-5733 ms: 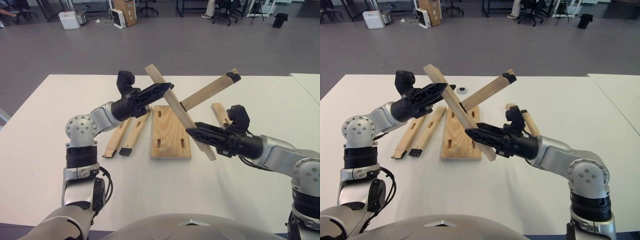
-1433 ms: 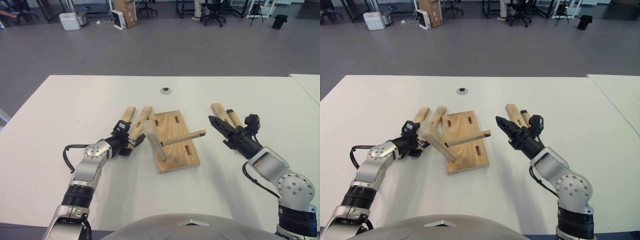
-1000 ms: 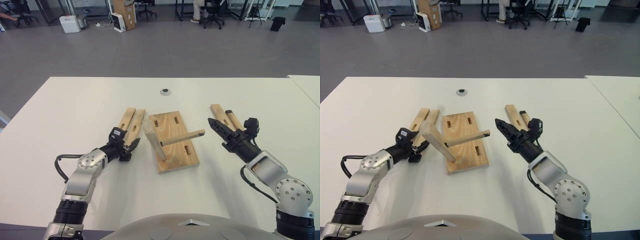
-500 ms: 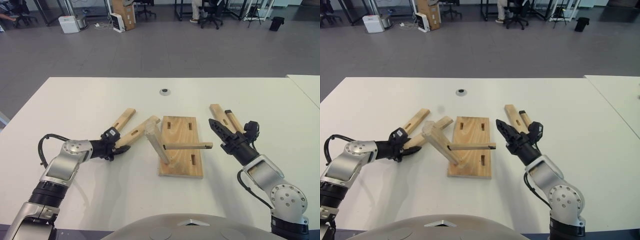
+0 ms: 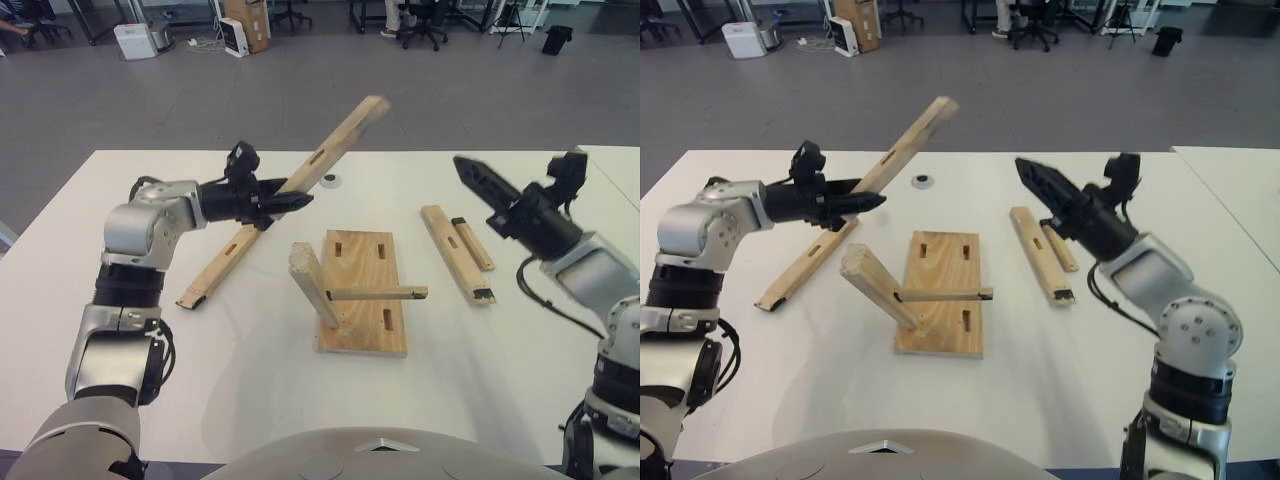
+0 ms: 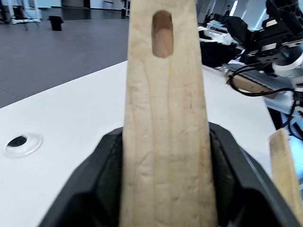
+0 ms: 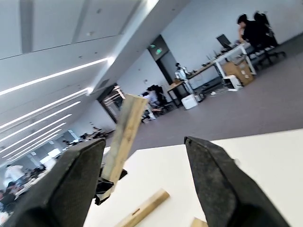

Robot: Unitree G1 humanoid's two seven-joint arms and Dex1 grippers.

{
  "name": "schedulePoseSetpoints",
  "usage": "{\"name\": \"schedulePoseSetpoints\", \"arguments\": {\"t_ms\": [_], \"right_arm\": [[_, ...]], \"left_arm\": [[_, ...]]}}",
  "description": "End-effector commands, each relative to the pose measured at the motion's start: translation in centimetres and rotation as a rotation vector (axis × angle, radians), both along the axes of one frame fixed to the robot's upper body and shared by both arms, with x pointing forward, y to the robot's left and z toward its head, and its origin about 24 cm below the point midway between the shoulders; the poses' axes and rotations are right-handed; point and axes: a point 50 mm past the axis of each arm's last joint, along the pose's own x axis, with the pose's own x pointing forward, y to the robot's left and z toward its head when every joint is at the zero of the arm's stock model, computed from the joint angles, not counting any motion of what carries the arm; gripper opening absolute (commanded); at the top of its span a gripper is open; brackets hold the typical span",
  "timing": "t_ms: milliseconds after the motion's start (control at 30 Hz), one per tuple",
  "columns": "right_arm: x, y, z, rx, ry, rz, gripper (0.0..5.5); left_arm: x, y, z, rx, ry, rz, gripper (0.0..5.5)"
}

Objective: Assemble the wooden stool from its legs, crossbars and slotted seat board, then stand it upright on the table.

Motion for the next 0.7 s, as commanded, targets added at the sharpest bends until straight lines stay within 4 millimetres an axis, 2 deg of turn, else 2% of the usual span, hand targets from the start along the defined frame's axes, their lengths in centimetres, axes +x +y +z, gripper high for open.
{"name": "schedulePoseSetpoints", "arguments": {"t_ms": [33,133,333,433,600,700], "right_arm": [[0.4,1.7,2.8,0.043,-0.073,0.160,3.96],[0.9,3.0,3.3,0.044,-0.082,0.226,3.98],[1.7,3.7,3.8,0.113,-0.069,0.290,3.98],[1.3,3.8,4.0,0.139,-0.075,0.339,3.27],[1.0,3.7,3.1,0.112,-0.047,0.370,2.27],[1.0,3.6,2.9,0.111,-0.041,0.366,2.09]], "left_arm": [[-0.4,-1.3,3.1,-0.086,0.030,-0.175,2.08],[-1.2,-2.1,3.7,-0.095,0.070,-0.303,2.08],[-2.5,-2.6,3.4,-0.055,0.111,-0.423,2.08],[-2.5,-2.5,3.1,-0.038,0.116,-0.423,2.08],[-2.2,-2.4,3.2,-0.055,0.104,-0.406,2.08],[-2.3,-2.5,3.2,-0.058,0.104,-0.408,2.08]]}}
